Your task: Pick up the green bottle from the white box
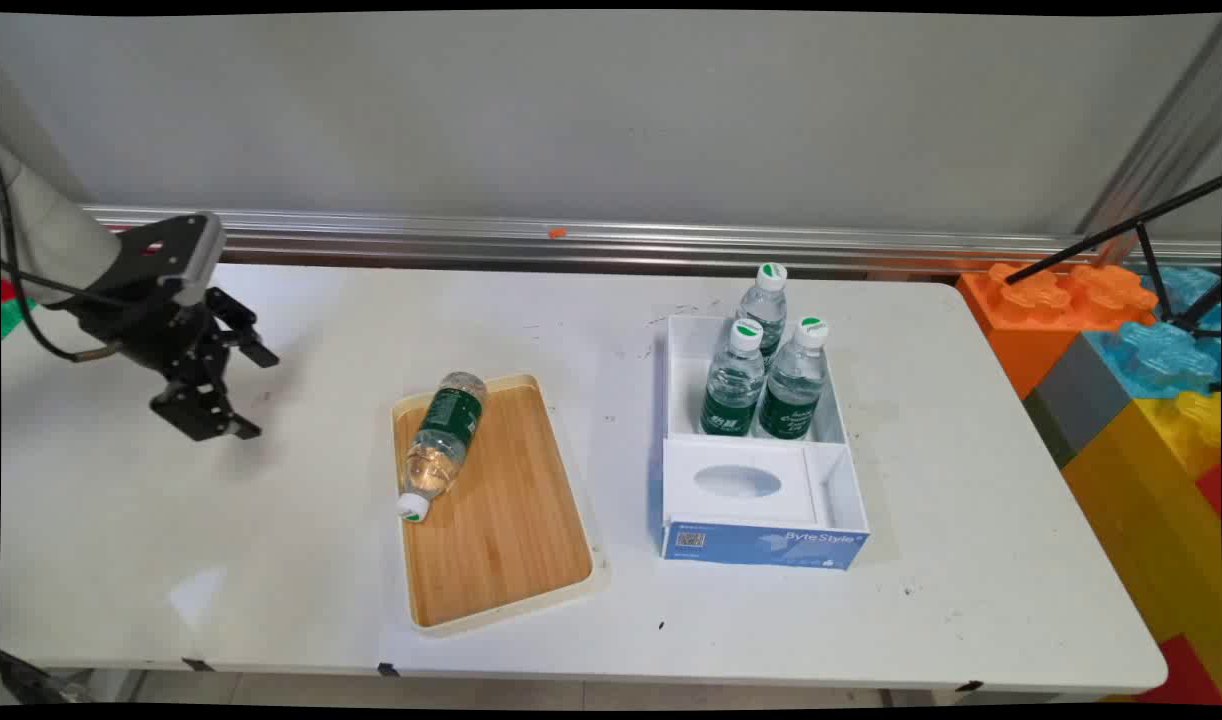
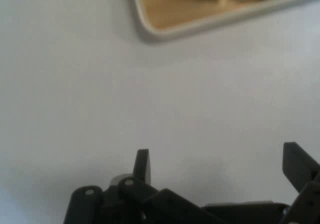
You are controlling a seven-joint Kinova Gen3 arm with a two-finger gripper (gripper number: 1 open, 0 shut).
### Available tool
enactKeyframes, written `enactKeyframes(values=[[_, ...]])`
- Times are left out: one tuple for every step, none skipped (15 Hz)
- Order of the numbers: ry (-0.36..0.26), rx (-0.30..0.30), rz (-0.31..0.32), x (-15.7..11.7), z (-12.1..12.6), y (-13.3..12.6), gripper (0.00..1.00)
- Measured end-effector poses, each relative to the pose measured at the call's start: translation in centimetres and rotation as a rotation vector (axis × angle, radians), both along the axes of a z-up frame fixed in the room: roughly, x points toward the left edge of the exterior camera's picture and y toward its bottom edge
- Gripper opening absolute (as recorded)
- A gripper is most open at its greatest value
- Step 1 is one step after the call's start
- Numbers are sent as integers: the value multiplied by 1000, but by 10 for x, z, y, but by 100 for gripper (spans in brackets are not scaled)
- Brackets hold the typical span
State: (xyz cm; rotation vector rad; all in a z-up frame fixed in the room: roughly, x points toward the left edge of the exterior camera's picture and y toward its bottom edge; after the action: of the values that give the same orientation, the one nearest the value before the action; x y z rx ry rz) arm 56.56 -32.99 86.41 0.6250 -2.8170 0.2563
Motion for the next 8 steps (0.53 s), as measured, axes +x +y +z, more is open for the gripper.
enactKeyframes(values=[[42,-2,13,-6,1,-2,100],[96,-11,26,-14,5,-6,100],[149,-24,37,-24,10,-12,100],[193,-37,45,-33,15,-18,100],[221,-46,49,-39,19,-23,100],[263,-59,53,-49,25,-30,100],[291,-67,54,-56,29,-35,100],[330,-74,51,-68,34,-42,100]])
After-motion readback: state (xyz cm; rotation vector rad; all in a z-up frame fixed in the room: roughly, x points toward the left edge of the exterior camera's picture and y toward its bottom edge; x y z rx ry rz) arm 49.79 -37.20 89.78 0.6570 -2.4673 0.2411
